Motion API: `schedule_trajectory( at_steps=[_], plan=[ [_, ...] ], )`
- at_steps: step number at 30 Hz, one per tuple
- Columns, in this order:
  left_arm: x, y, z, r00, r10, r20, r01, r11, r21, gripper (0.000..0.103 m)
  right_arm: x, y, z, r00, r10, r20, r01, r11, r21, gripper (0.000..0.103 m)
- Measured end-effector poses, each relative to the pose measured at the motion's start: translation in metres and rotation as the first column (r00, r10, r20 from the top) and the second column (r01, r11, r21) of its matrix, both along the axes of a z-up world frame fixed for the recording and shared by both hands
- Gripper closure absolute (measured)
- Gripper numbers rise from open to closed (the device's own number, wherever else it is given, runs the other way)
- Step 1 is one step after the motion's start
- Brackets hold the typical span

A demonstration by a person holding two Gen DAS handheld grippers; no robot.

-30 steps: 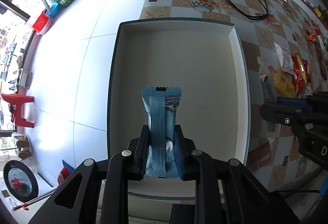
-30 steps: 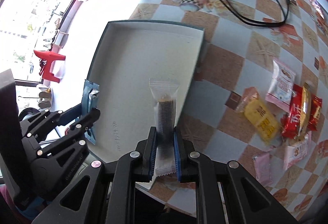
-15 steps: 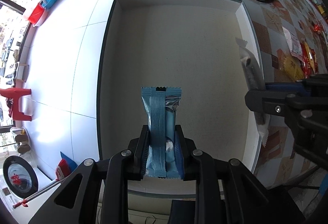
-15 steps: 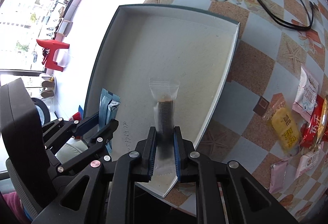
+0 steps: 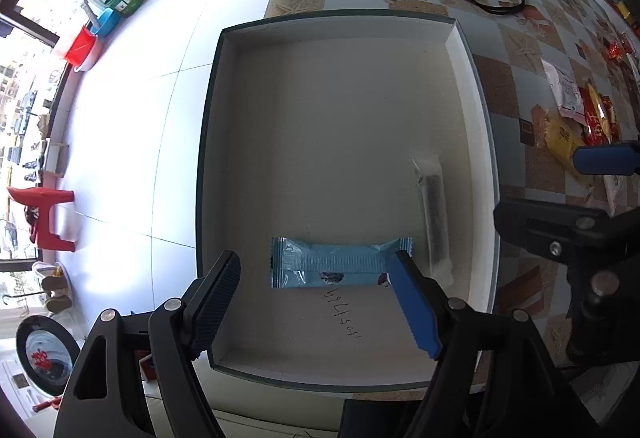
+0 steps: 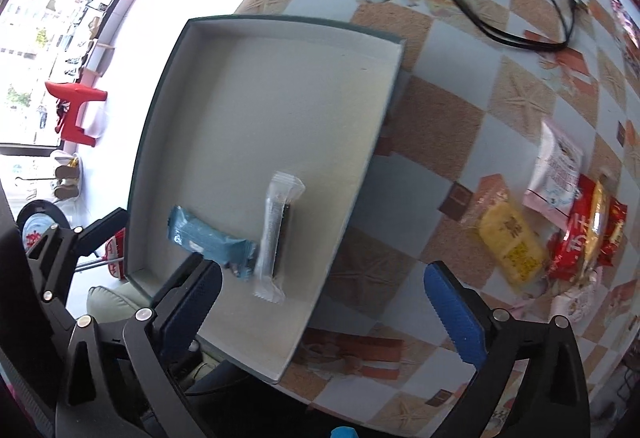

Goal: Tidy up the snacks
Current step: 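Grasp the yellow rice cake pack with the left tool while the right tool grasps the pink Crispy Cranberry pack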

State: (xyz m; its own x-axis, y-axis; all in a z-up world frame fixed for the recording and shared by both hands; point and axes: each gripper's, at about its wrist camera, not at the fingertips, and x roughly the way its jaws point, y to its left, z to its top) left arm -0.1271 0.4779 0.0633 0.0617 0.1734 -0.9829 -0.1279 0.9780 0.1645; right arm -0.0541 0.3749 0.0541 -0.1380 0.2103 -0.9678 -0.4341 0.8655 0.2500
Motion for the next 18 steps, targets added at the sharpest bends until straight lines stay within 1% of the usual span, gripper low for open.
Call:
schedule_trajectory(
  at_steps=[4, 7, 10, 12, 15, 17, 18],
  plan=[
    [0.002, -0.013, -0.001, 1.000, -0.030, -0.006, 0.029, 0.999, -0.013, 0.023, 0.000, -0.025, -0.002, 0.999, -0.046, 0.000, 0.046, 0.999, -0.025, 0.001],
    [0.003, -0.023, 0.001, 0.998, -0.066, -0.009, 0.066, 0.998, -0.022, 0.023, -0.001, -0.051, -0.006, 0.994, -0.105, -0.007, 0.104, 0.993, -0.045, 0.001],
    [0.010, -0.040, 0.003, 0.993, -0.116, -0.007, 0.115, 0.992, -0.043, 0.023, 0.000, -0.083, -0.014, 0.986, -0.169, -0.013, 0.168, 0.983, -0.078, 0.001],
    [0.022, -0.058, 0.010, 0.987, -0.159, -0.001, 0.159, 0.985, -0.060, 0.023, -0.001, -0.106, -0.017, 0.976, -0.219, -0.017, 0.216, 0.971, -0.100, 0.001],
    [0.035, -0.082, 0.018, 0.973, -0.230, 0.013, 0.231, 0.969, -0.085, 0.023, -0.003, -0.144, -0.024, 0.948, -0.317, -0.030, 0.311, 0.942, -0.128, 0.001],
    [0.044, -0.098, 0.021, 0.963, -0.269, 0.019, 0.269, 0.958, -0.098, 0.023, -0.004, -0.172, -0.028, 0.919, -0.393, -0.038, 0.383, 0.911, -0.152, 0.001],
    [0.051, -0.110, 0.020, 0.956, -0.293, 0.020, 0.293, 0.949, -0.112, 0.023, -0.004, -0.188, -0.031, 0.899, -0.436, -0.044, 0.425, 0.891, -0.163, 0.001]
  ],
)
